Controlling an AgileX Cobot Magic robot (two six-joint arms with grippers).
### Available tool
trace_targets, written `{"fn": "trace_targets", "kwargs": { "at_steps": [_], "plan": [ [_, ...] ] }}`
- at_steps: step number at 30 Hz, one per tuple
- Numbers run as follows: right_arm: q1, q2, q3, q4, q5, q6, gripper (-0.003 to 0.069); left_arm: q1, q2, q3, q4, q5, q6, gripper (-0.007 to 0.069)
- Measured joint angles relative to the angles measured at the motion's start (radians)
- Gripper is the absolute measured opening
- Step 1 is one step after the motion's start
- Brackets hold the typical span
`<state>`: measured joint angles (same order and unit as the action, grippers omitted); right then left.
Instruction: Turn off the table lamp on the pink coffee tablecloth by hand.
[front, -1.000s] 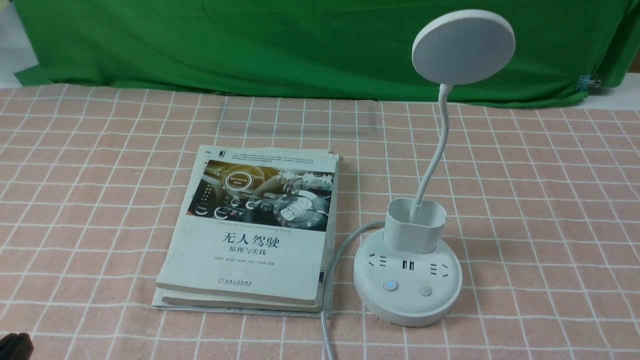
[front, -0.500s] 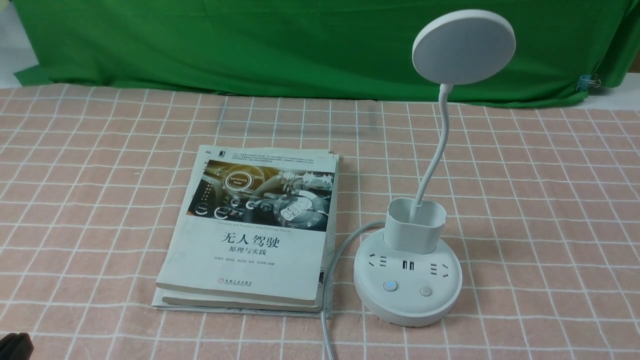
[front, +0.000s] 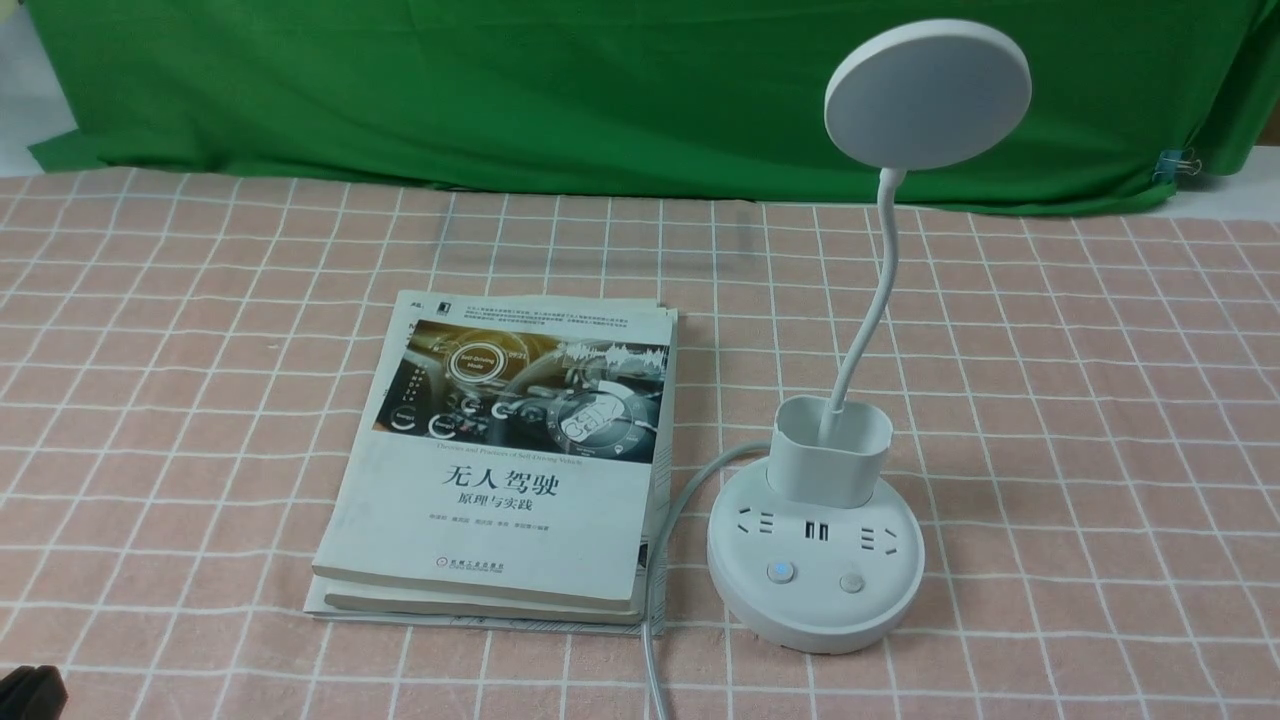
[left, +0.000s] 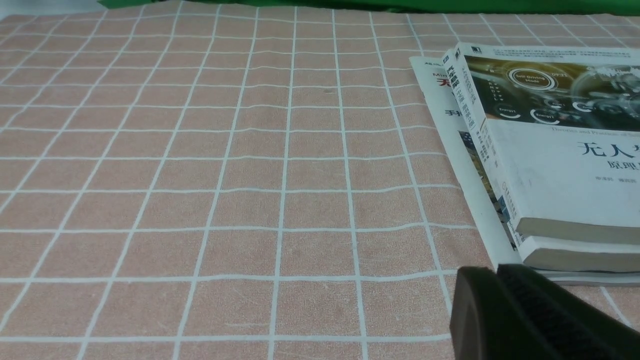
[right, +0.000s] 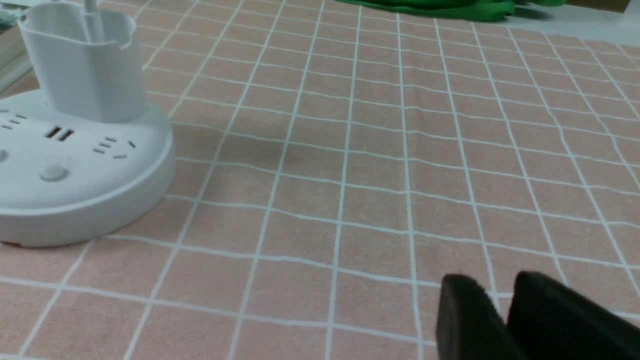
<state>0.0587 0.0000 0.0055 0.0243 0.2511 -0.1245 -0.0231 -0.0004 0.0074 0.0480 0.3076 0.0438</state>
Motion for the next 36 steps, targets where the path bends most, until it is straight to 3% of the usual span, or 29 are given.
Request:
{"fn": "trace_targets", "kwargs": {
  "at_steps": [12,36],
  "plan": [
    [0.0,0.0,0.0,0.001,0.0,0.0,0.0239,0.0,0.0,0.0,0.0,0.0,0.0,0.0006],
    [0.0,0.0,0.0,0.001,0.0,0.0,0.024,0.0,0.0,0.0,0.0,0.0,0.0,0.0006]
  ]
}}
